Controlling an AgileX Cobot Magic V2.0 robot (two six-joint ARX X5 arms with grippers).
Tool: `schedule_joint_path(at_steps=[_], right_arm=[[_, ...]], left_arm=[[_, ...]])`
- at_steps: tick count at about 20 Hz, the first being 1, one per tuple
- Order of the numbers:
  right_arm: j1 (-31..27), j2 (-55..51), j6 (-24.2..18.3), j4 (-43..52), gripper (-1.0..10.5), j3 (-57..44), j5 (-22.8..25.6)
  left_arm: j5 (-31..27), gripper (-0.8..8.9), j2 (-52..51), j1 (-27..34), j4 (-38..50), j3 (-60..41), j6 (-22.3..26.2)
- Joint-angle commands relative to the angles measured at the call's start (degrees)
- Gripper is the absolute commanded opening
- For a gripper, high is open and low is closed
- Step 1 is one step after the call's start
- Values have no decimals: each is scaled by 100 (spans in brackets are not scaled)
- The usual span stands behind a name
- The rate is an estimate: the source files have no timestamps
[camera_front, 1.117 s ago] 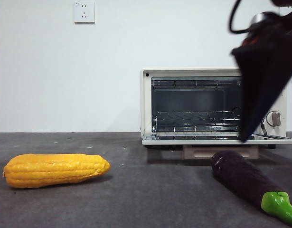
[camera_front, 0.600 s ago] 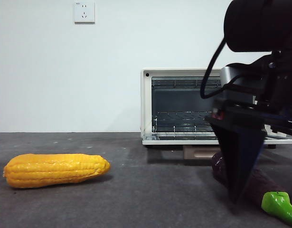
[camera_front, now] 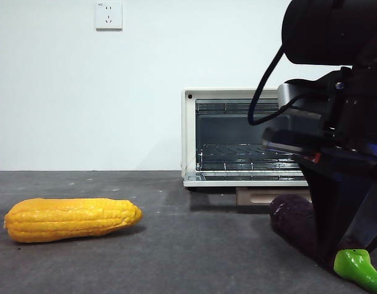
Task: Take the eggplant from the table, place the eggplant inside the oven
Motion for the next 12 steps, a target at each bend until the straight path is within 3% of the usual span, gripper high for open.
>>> schedule_joint_path(at_steps=[1, 8, 12], right_arm=[[94, 39, 35, 11, -6, -57, 109], [393, -376, 31, -275, -8, 275, 116], [564, -881, -186, -835, -8, 894, 72]], left_arm=[[26, -6, 0, -9, 11, -35, -37], [24, -6, 28, -9, 9, -35, -37], [26, -6, 48, -9, 15, -35, -37]])
